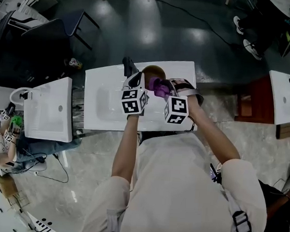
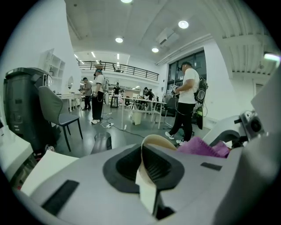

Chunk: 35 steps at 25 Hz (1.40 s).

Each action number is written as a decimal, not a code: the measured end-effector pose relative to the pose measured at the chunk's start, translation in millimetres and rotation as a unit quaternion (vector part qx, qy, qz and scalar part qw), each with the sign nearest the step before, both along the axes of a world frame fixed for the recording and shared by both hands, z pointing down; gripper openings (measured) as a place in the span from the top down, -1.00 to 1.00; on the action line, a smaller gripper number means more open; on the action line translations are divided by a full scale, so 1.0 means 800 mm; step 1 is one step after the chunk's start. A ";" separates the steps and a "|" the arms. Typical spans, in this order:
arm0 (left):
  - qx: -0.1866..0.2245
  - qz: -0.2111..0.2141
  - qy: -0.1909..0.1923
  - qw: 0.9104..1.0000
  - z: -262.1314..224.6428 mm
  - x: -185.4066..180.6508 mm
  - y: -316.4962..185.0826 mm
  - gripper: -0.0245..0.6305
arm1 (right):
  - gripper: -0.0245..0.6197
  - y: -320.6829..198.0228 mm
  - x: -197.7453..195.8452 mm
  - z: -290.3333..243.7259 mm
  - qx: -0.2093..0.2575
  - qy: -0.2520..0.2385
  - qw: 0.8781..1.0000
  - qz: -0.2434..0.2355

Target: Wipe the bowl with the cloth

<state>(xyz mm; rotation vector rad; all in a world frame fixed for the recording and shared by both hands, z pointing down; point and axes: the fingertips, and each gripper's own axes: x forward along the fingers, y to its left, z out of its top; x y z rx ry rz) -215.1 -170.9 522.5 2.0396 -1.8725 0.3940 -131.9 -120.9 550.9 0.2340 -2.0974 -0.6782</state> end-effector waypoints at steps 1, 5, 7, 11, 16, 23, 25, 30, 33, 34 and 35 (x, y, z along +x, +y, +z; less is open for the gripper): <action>-0.001 -0.002 0.002 1.000 0.001 -0.002 -0.001 0.87 | 0.56 -0.002 0.006 0.001 0.000 -0.005 1.000 0.008; -0.006 -0.003 0.016 1.000 0.005 0.001 -0.006 0.87 | 0.56 -0.015 0.039 0.018 -0.019 -0.013 0.998 0.054; -0.008 -0.001 0.022 1.000 0.007 0.005 -0.008 0.87 | 0.56 -0.026 0.057 0.028 -0.038 -0.028 0.995 0.087; -0.014 0.006 0.033 0.999 0.014 0.014 -0.009 0.87 | 0.56 -0.049 0.085 0.043 -0.083 -0.074 0.981 0.158; -0.027 0.007 0.054 0.998 0.032 0.023 0.001 0.87 | 0.55 -0.058 0.103 0.061 -0.151 -0.141 0.954 0.218; -0.060 -0.012 0.095 0.994 0.075 0.017 0.026 0.87 | 0.54 -0.043 0.080 0.072 -0.241 -0.238 0.906 0.253; -0.064 -0.019 0.106 0.992 0.081 0.013 0.031 0.87 | 0.54 -0.039 0.076 0.074 -0.256 -0.252 0.896 0.259; -0.078 -0.030 0.115 0.990 0.097 0.005 0.038 0.87 | 0.54 -0.029 0.073 0.079 -0.277 -0.261 0.886 0.265; -0.085 -0.034 0.121 0.988 0.107 0.005 0.040 0.87 | 0.54 -0.027 0.072 0.082 -0.276 -0.259 0.887 0.262; -0.087 -0.035 0.123 0.988 0.109 0.006 0.041 0.87 | 0.54 -0.027 0.072 0.083 -0.275 -0.260 0.888 0.262; -0.088 -0.036 0.125 0.988 0.112 0.006 0.042 0.87 | 0.54 -0.028 0.072 0.082 -0.274 -0.262 0.887 0.262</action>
